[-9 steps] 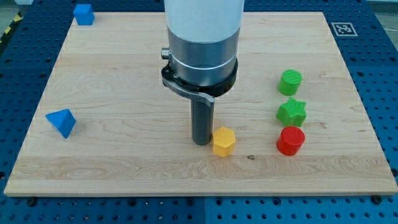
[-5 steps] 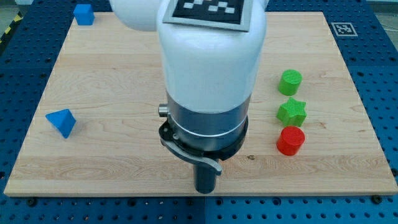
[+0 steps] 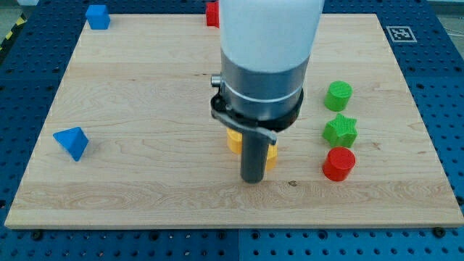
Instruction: Move the yellow hexagon to the top of the green circle
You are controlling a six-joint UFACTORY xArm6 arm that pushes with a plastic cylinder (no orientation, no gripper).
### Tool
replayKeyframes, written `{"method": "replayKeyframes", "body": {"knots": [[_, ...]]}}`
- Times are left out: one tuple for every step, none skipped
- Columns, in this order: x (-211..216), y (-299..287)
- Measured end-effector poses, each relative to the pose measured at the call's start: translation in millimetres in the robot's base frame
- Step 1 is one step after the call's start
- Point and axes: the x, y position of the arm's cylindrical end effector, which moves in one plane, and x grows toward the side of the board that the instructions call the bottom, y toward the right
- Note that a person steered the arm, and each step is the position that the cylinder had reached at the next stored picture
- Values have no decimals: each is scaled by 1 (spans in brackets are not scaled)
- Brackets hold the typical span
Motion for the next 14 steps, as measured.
{"method": "replayKeyframes", "body": {"knots": [[-23, 9], [-45, 18], [-63, 27], [-70, 38], [-73, 50], [-73, 70], [-73, 97], [-72, 129], [-72, 138], [-72, 140], [-70, 144], [-62, 144], [-70, 144], [-79, 143]]}}
